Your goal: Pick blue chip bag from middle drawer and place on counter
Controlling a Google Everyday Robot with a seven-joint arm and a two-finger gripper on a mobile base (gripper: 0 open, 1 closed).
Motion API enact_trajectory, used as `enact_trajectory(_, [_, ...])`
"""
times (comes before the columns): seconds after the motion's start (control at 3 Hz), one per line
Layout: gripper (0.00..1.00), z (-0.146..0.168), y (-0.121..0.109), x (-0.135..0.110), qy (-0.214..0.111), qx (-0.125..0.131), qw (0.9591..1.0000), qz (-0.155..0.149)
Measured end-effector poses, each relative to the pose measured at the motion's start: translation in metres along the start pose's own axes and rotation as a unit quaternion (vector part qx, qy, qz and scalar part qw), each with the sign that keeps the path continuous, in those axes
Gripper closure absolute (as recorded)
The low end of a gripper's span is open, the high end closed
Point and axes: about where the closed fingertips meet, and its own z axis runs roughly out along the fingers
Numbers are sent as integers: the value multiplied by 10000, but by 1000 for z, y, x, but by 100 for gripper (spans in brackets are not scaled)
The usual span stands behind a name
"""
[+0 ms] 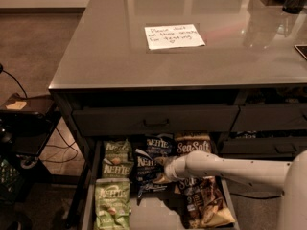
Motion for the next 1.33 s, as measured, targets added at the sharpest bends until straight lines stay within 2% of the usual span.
enact_trajectory(0.33, [100, -10, 6, -7, -65, 30, 10000, -18])
enact_trajectory(1.33, [100, -53, 17, -40, -94, -18, 10000, -26])
